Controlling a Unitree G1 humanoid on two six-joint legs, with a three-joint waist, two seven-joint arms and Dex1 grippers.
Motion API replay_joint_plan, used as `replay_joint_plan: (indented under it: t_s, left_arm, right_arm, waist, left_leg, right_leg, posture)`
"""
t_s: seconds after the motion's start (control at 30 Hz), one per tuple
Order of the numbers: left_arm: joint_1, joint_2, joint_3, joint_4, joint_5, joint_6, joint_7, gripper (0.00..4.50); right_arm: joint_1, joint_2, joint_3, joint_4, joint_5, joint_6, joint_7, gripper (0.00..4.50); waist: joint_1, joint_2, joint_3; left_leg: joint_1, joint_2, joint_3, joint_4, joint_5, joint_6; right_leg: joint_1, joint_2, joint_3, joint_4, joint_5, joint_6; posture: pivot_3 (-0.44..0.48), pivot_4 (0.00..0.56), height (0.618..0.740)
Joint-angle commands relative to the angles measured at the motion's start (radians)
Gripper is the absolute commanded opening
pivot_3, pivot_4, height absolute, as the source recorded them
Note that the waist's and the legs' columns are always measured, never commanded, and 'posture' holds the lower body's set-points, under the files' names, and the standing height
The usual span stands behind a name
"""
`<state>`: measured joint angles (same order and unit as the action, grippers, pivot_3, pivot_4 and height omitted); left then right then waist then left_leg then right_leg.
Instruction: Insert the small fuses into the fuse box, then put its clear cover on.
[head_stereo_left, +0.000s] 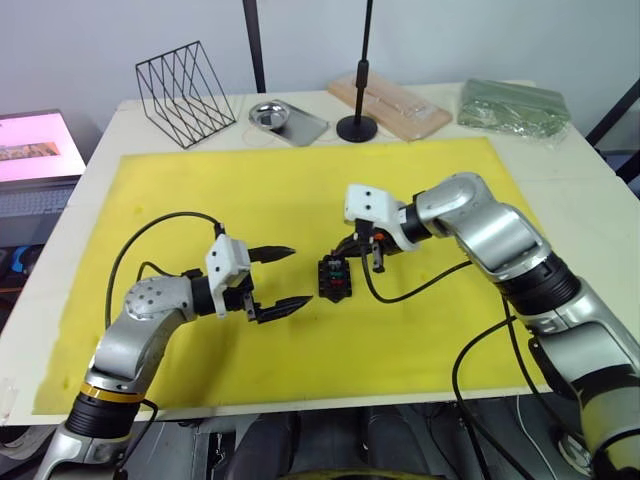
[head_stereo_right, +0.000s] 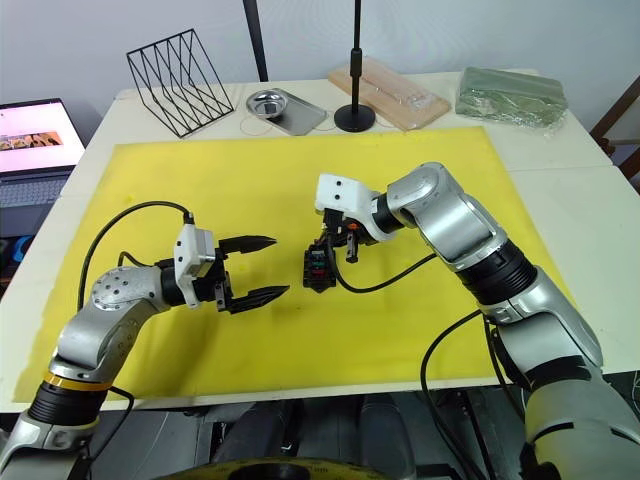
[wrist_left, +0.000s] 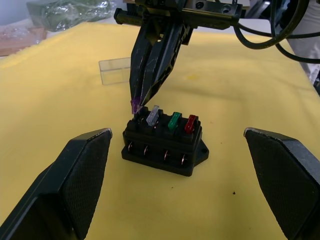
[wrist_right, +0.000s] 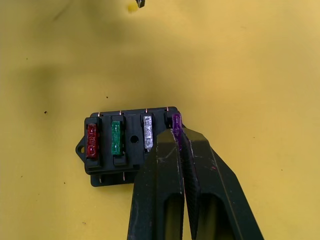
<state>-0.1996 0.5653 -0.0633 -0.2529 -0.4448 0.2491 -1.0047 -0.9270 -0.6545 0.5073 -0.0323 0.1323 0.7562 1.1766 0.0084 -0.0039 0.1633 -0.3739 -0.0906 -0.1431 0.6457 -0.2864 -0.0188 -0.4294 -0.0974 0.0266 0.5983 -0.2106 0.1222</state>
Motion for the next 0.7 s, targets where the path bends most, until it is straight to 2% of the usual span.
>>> replay_joint_plan:
  t_s: [0.03,0.7]
  left_arm:
    - [-0.007,0.01,0.021,-0.017,-0.005,-0.017,-0.004,4.5]
    - [-0.009,0.014,0.021,-0.014,-0.003,-0.015,-0.004,4.5]
  right_arm:
    - [-0.004,0.01,-0.007,-0.002,-0.011,-0.015,0.005,0.04]
    - [-0.001,0.028,0.005,0.033,-0.068,-0.084,0.047,0.04]
  waist:
    - [0.0,0.0,0.0]
    - [-0.001,0.0,0.0]
  left_leg:
    - [0.0,0.0,0.0,0.0,0.0,0.0]
    - [0.0,0.0,0.0,0.0,0.0,0.0]
  right_leg:
    - [0.0,0.0,0.0,0.0,0.0,0.0]
    - [0.0,0.0,0.0,0.0,0.0,0.0]
  posture:
    - [0.0,0.15,0.74]
    - [0.0,0.15,0.74]
